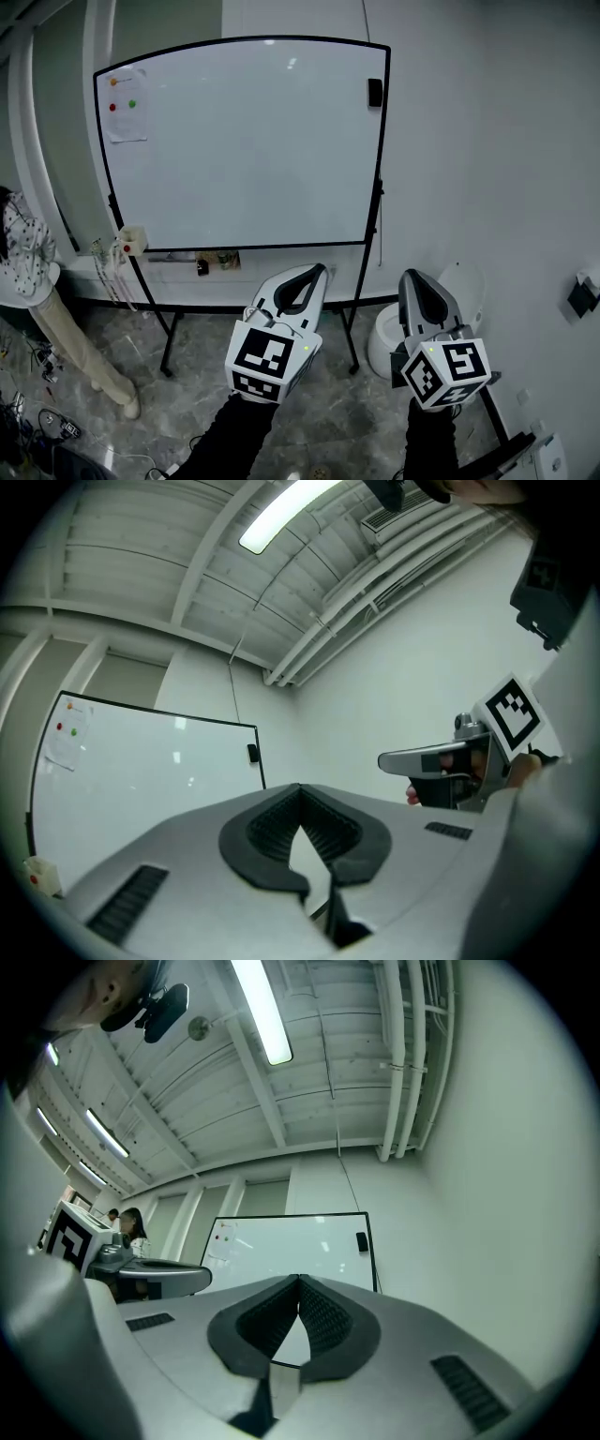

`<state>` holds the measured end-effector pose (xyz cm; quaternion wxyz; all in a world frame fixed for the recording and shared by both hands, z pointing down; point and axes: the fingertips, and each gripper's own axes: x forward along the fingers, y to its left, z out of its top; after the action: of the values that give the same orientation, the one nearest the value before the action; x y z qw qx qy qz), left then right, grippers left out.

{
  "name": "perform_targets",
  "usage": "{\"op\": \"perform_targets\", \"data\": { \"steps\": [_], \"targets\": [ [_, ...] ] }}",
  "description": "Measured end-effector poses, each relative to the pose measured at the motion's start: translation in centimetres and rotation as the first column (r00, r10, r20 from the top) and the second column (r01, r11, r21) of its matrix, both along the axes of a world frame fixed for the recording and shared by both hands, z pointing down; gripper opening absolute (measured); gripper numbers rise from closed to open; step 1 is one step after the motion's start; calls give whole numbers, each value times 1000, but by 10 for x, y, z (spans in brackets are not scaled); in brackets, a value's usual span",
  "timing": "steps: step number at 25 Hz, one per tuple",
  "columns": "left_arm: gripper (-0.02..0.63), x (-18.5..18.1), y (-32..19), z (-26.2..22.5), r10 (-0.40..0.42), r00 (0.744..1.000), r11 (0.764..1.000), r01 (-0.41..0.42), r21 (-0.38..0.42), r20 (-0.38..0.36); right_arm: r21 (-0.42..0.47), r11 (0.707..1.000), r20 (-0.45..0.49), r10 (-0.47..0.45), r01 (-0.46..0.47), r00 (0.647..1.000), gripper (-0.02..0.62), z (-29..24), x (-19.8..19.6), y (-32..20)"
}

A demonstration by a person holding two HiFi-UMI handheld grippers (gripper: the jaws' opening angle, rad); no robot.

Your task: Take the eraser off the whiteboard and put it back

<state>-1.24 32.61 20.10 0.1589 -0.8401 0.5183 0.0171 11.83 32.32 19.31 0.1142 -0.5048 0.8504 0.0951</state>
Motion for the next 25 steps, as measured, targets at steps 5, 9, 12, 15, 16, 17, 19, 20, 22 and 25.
{"op": "perform_targets", "data": {
  "steps": [5,9,12,15,16,17,19,20,22,25],
  "targets": [
    [5,14,-50,-7,-38,999,999,38,12,-5,6,999,4,-41,41,999,9,-4,18,-54],
    [5,18,-86,-12,-80,997,997,80,17,-19,11,998,-6,-64,64,998,9,-10,27,-95],
    [5,19,-104,-10,-92,996,996,93,13,-21,9,997,-1,-77,77,997,9,-11,28,-119],
    [5,16,-118,-8,-106,994,994,106,9,-21,7,996,-1,-92,92,996,9,-10,26,-135],
    [5,13,-123,-7,-111,994,994,111,7,-24,7,995,-2,-98,98,995,9,-10,24,-139],
    [5,11,-127,-7,-115,993,993,115,5,-26,7,995,-4,-102,102,995,9,-10,22,-144],
    [5,8,-137,-7,-118,993,993,118,5,-26,6,994,-5,-106,106,994,9,-9,19,-155],
    [5,6,-143,-7,-119,993,993,119,6,-25,3,994,-6,-106,106,994,9,-8,17,-161],
    [5,-1,-156,-6,-121,992,993,121,2,-26,-3,995,-11,-101,101,995,9,-6,11,-175],
    [5,-15,-180,-3,-120,992,993,120,-5,-38,3,996,-15,-85,86,996,9,-6,2,-198]
  ]
}}
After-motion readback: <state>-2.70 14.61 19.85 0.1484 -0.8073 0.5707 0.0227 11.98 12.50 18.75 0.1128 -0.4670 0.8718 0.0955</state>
